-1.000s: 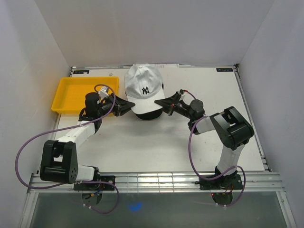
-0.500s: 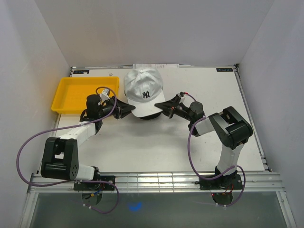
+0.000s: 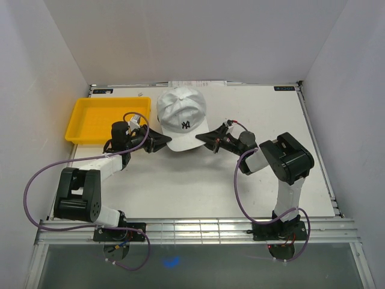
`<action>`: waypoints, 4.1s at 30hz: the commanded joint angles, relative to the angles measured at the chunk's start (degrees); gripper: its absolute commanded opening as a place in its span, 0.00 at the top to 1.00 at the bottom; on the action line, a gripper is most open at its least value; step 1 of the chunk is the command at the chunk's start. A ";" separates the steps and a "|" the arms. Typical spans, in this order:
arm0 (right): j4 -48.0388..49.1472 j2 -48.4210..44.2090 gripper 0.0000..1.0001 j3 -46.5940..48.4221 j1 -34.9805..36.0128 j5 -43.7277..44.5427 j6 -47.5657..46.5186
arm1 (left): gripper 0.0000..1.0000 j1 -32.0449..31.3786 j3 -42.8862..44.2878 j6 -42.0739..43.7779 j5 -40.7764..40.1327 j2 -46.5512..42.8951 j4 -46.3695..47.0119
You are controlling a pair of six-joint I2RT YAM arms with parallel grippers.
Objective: Stack the hats
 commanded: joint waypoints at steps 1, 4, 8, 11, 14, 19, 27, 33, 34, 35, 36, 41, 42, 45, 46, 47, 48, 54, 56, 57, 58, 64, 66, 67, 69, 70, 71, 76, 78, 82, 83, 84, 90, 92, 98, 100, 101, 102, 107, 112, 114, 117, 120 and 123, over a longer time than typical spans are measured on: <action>4.93 2.66 0.92 -2.41 0.32 -6.80 -1.73 | 1.00 2.79 -0.77 1.80 -8.56 1.61 -0.57; 3.70 3.10 0.92 -1.97 0.23 -6.97 -2.61 | 1.00 2.88 -0.68 2.15 -8.74 2.49 -0.57; 2.30 3.45 0.92 -1.27 0.23 -7.15 -3.58 | 1.00 3.05 -0.50 2.59 -9.00 3.37 -0.30; 1.77 3.45 0.92 -0.83 0.05 -7.50 -3.93 | 1.00 3.05 -0.33 3.20 -9.09 3.02 -0.30; 1.33 2.49 0.92 -0.74 -0.12 -7.68 -4.02 | 1.00 3.14 0.20 3.91 -8.65 2.75 -0.39; -4.20 -1.29 0.92 1.37 -0.39 -8.20 -6.82 | 1.00 3.49 1.08 4.35 -8.30 2.66 -1.36; -19.03 -11.82 0.92 7.60 -0.39 -8.82 -13.23 | 1.00 3.67 5.12 4.08 -5.58 -0.85 -4.61; -24.42 -14.74 0.92 10.86 -0.39 -9.17 -14.91 | 1.00 3.67 9.42 3.47 -4.78 -4.18 -7.86; -25.73 -15.35 0.92 11.12 -0.39 -9.17 -15.52 | 1.00 3.76 10.13 3.47 -4.69 -4.45 -8.47; -26.44 -15.62 0.92 11.82 -0.39 -9.26 -15.79 | 1.00 3.67 10.74 3.55 -4.78 -4.71 -9.69; -27.14 -15.79 0.92 12.26 -0.39 -9.26 -16.05 | 1.00 3.67 12.23 3.82 -4.78 -4.89 -10.49; -30.04 -16.67 0.92 14.55 -0.39 -9.44 -16.50 | 1.00 3.67 14.96 3.73 -4.96 -5.77 -12.78; -30.83 -16.76 0.92 15.86 -0.39 -9.44 -17.11 | 1.00 3.67 15.40 3.73 -5.04 -5.77 -13.04; -33.91 -16.15 0.92 19.28 -0.39 -9.79 -17.73 | 1.00 3.84 17.33 3.47 -5.13 -5.07 -13.66; -34.52 -15.62 0.92 20.26 -0.30 -9.96 -17.64 | 1.00 3.93 18.47 3.38 -5.05 -4.37 -14.10; -35.49 -15.18 0.92 21.14 -0.39 -9.96 -17.55 | 1.00 4.02 19.09 3.21 -5.13 -4.10 -14.10; -36.02 -14.83 0.92 22.19 -0.39 -9.96 -17.38 | 1.00 4.11 19.62 3.03 -5.13 -3.58 -14.10; -43.03 -10.70 0.92 33.52 -0.39 -10.67 -17.72 | 1.00 5.16 27.61 0.57 -3.82 1.25 -13.83; -44.98 -9.03 0.92 37.99 -0.39 -10.84 -18.17 | 1.00 5.16 30.60 0.48 -3.73 2.66 -15.24; -46.03 -8.42 0.92 39.15 -0.39 -10.93 -18.25 | 1.00 5.34 33.31 0.48 -3.64 3.97 -15.68; -46.22 -7.37 0.92 40.21 -0.39 -10.84 -17.99 | 1.00 5.34 34.47 0.48 -3.64 4.68 -16.29; -48.77 -4.29 0.92 46.80 -0.39 -10.84 -17.20 | 1.00 6.13 40.80 -0.13 -2.15 9.25 -18.23; -49.21 -4.11 0.92 47.51 -0.48 -10.76 -17.29 | 1.00 6.13 41.33 -0.40 -1.45 9.96 -18.15; -49.38 -3.93 0.92 47.69 -0.56 -10.76 -17.29 | 1.00 6.13 41.51 -0.66 -1.27 10.57 -18.06; -49.56 -3.84 0.92 47.25 -0.65 -11.02 -17.55 | 1.00 6.13 41.25 -1.01 -0.57 10.93 -17.62; -49.56 -4.19 0.92 46.73 -0.65 -11.02 -17.73 | 1.00 6.13 40.99 -1.19 -0.39 11.01 -17.27; -49.13 -4.45 0.92 46.11 -0.65 -11.02 -17.81 | 1.00 6.13 39.85 -1.45 -0.04 10.84 -16.48; -45.61 -7.35 0.92 39.01 -0.65 -10.67 -17.81 | 1.00 6.13 36.42 -1.63 0.75 9.44 -14.02; -44.30 -8.41 0.92 36.80 -0.56 -10.41 -17.90 | 1.00 6.13 34.75 -1.72 1.02 8.64 -13.58; -42.36 -11.22 0.92 31.96 -0.65 -10.23 -18.61 | 1.00 6.13 32.02 -1.54 1.37 6.89 -12.17; -42.09 -11.66 0.92 30.30 -0.65 -10.14 -18.78 | 1.00 6.13 31.50 -1.46 1.63 6.54 -11.99; -41.74 -12.10 0.92 29.59 -0.65 -10.05 -19.04 | 1.00 6.13 30.71 -0.85 1.72 6.27 -11.91; -39.99 -14.91 0.92 23.27 -0.65 -9.61 -20.45 | 1.00 6.13 27.63 1.27 1.81 3.11 -11.55; -38.58 -15.70 0.92 21.50 -0.56 -9.35 -20.45 | 1.00 6.13 26.57 2.58 1.81 2.32 -11.81; -35.06 -16.41 0.92 15.35 -0.65 -9.26 -20.36 | 1.00 6.13 23.06 5.39 2.07 1.00 -11.20; -33.66 -16.24 0.92 13.34 -0.65 -9.17 -20.36 | 1.00 6.13 22.18 5.93 1.90 0.91 -11.20; -33.13 -16.23 0.92 12.63 -0.56 -9.09 -20.28 | 1.00 6.13 21.13 6.19 1.81 0.82 -11.11; -32.08 -15.89 0.92 12.01 -0.56 -9.09 -20.19 | 1.00 6.13 20.68 6.37 1.64 0.65 -11.20; -28.38 -14.57 0.92 8.67 -0.56 -9.09 -18.78 | 1.00 6.13 18.13 6.98 0.58 0.21 -10.94; -26.36 -12.64 0.92 6.47 -0.56 -8.91 -18.52 | 1.00 6.13 16.38 7.25 -0.30 0.73 -10.85; -24.95 -11.58 0.92 5.68 -0.56 -8.82 -18.17 | 1.00 6.13 15.76 7.25 -1.00 0.99 -10.76; -23.90 -10.26 0.92 5.15 -0.56 -8.91 -17.99 | 1.00 6.13 14.53 7.34 -1.44 1.35 -10.76; -22.85 -8.95 0.92 4.36 -0.56 -8.91 -17.82 | 1.00 6.13 13.04 7.60 -2.14 1.61 -10.67; -21.96 -7.80 0.92 3.57 -0.56 -8.73 -17.46 | 1.00 6.13 11.63 7.77 -2.49 1.87 -10.41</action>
